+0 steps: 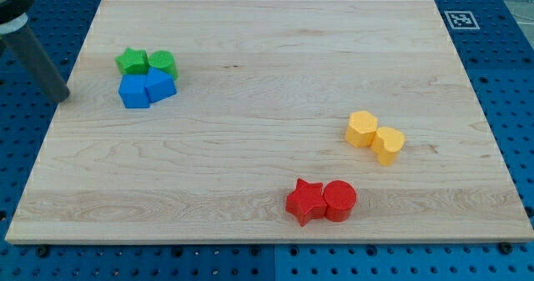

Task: Separate blue cube from the green star

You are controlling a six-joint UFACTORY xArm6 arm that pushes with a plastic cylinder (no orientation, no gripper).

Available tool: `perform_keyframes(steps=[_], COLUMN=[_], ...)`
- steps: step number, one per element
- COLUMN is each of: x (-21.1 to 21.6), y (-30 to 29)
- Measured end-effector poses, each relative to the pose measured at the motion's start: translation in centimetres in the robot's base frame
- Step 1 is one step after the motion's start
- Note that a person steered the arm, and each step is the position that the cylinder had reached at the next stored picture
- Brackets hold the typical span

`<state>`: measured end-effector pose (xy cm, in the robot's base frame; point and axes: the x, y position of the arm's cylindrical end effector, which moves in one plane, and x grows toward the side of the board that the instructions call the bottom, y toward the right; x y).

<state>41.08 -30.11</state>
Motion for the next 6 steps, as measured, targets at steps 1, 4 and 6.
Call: perform_keyframes(steps=[1, 4, 6], x=[-0.4, -0.4, 1.5], y=[4.5, 13.4, 9.1])
